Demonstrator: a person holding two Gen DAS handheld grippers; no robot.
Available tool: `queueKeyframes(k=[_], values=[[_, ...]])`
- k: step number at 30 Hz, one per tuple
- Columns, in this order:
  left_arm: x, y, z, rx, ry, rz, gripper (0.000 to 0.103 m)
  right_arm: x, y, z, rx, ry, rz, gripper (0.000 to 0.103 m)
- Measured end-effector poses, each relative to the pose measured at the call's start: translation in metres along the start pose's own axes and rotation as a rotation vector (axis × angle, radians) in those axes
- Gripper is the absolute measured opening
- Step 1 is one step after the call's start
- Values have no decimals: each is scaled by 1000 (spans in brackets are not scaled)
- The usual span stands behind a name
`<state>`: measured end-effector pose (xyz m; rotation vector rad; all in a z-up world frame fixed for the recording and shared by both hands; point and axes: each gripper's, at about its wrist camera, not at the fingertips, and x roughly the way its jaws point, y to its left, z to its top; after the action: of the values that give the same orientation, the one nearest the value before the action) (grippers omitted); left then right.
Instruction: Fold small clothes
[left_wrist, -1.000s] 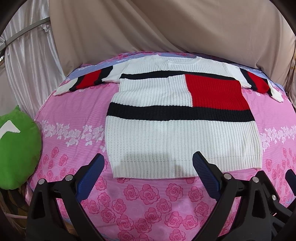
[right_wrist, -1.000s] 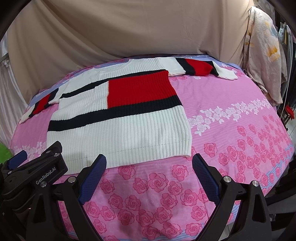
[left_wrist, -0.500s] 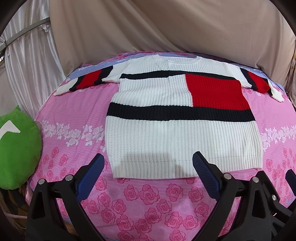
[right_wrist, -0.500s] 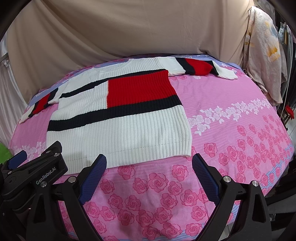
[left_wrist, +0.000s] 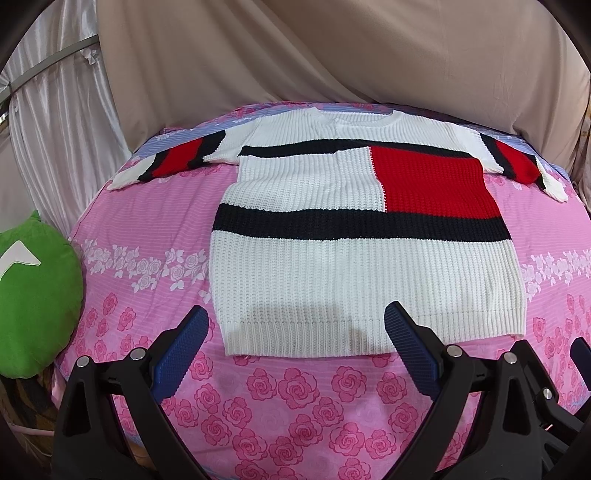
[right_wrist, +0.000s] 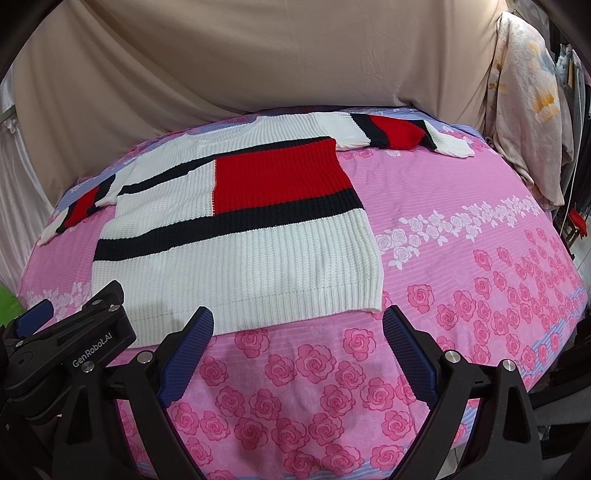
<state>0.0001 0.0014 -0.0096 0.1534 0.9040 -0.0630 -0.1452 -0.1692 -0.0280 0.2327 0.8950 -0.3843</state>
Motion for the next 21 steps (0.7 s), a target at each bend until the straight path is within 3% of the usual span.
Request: queueKeyframes(k=[21], values=[[17, 1, 6, -18, 32, -13, 94, 14, 1, 4, 1, 25, 14, 90]])
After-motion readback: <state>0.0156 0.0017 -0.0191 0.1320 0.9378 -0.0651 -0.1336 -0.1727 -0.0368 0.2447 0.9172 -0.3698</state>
